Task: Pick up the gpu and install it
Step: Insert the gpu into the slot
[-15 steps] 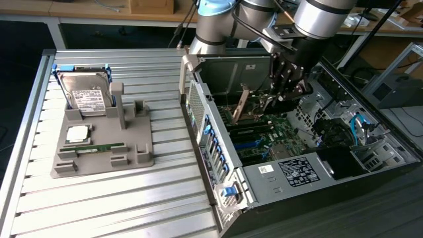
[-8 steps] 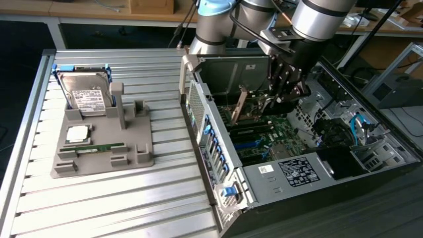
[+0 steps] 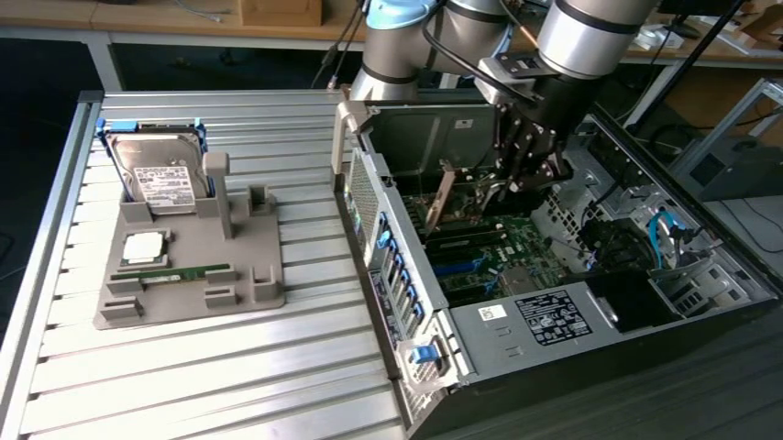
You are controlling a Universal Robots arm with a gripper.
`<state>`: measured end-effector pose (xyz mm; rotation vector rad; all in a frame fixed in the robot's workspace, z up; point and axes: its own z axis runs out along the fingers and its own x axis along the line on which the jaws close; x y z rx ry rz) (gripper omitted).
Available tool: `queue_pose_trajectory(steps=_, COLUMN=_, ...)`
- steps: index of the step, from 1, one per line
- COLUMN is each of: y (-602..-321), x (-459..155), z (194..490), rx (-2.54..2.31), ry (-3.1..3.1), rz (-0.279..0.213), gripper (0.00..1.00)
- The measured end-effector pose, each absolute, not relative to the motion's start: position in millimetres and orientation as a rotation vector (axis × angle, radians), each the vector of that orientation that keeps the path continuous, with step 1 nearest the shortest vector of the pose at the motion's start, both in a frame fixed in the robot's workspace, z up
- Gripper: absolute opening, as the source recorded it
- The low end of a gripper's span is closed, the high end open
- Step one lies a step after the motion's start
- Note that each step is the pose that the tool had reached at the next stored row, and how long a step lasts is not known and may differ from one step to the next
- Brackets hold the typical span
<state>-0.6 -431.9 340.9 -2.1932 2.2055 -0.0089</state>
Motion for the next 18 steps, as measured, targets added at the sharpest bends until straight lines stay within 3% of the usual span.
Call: queue_pose_trajectory(steps=18, y=-439.9, x=-7.0, z=335.1, rx=-2.193, ry=2.205, rz=-0.009, gripper=0.27)
